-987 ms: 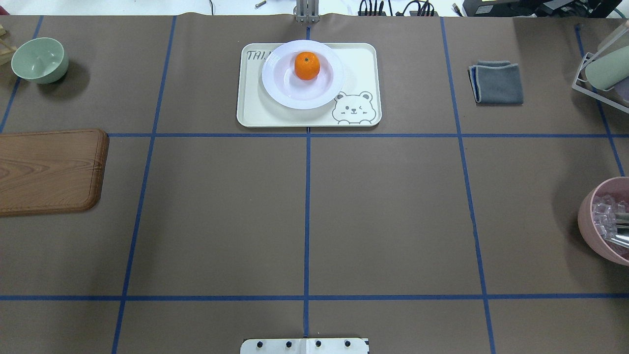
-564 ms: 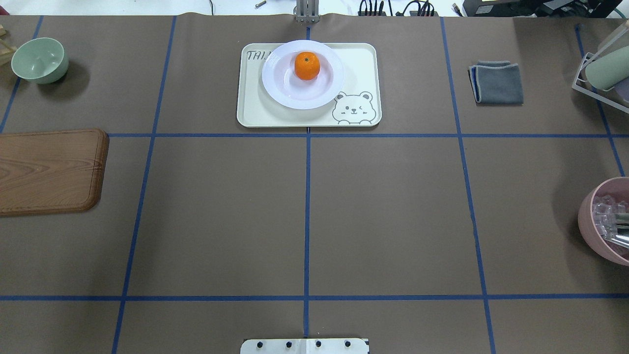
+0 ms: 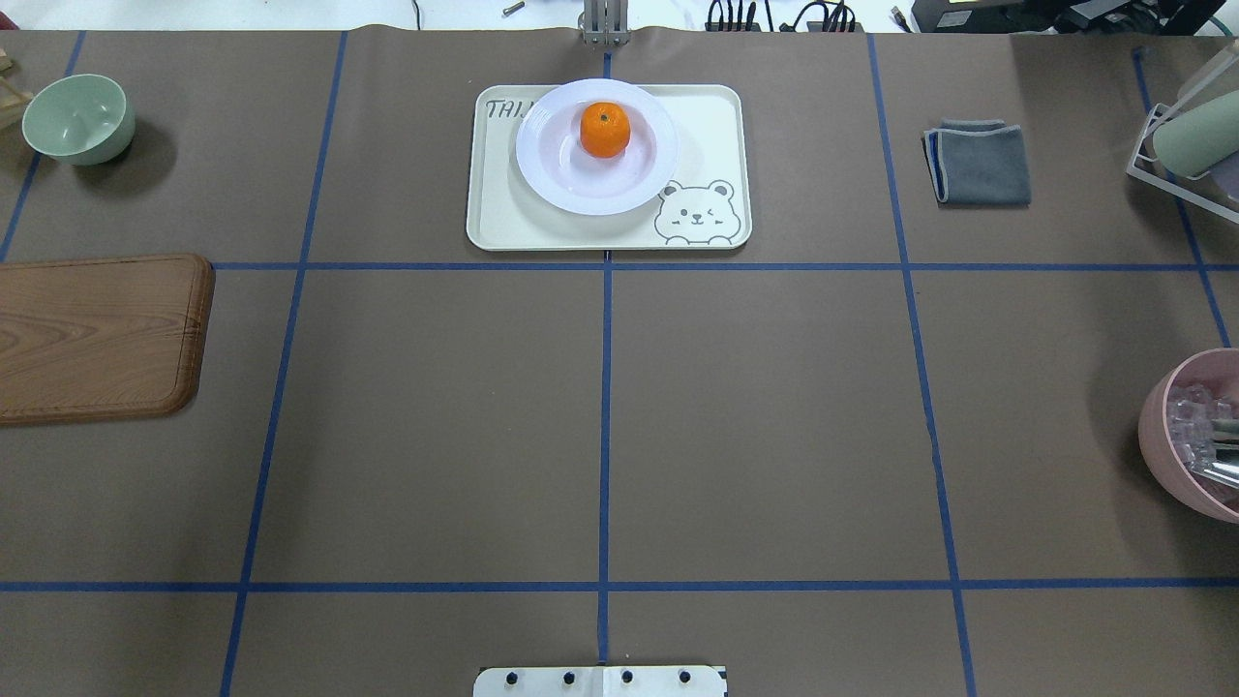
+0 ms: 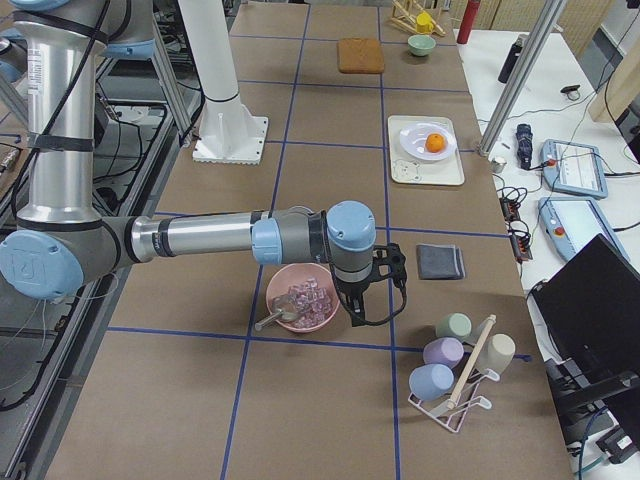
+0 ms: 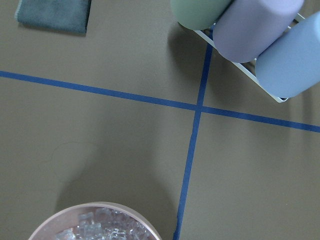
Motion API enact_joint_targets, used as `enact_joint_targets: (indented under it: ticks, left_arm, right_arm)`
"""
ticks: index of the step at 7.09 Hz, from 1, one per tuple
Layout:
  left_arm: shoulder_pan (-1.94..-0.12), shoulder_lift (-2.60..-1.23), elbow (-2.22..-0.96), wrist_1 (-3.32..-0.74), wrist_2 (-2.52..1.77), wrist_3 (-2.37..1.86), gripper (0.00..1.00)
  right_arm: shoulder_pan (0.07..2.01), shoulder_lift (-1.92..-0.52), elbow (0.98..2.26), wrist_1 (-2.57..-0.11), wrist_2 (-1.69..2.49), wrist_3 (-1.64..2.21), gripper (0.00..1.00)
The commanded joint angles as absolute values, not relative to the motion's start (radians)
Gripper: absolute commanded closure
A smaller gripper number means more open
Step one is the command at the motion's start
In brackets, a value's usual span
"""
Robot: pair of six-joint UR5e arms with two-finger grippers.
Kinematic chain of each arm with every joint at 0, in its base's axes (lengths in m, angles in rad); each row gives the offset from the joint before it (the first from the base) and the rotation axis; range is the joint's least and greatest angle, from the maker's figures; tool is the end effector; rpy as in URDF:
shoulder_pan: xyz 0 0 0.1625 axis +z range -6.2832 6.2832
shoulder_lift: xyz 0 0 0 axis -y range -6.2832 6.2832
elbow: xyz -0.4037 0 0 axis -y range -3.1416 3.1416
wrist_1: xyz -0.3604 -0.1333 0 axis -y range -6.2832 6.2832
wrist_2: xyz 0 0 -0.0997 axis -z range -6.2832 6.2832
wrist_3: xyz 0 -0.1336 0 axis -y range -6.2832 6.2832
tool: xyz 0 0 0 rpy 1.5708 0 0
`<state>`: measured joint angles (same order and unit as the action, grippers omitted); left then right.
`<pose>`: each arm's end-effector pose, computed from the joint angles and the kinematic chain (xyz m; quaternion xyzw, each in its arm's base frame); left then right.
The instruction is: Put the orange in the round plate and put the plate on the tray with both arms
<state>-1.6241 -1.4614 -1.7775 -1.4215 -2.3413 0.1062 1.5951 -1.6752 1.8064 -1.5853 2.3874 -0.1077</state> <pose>-0.0620 -0.4065 0.6297 0.0059 0.3764 0.0147 0.9263 0.0462 -0.4239 0.5961 0.0795 -0.3920 -0.0613 0.9145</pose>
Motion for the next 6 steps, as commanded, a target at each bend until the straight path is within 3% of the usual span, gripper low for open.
enact_joint_targets:
  ticks: [1,6]
  left_arm:
    - [-1.624,-1.459,-1.775,-1.420,-2.352,0.100,0.01]
    - [-1.624,-1.460,-1.730,-1.422,-2.439,0.104,0.01]
  right_arm:
    - [1.595,-1.680,1.818,-1.585,2.385,-0.107,0.00]
    - [1.595,-1.681,1.819,-1.585,2.391,-0.109,0.00]
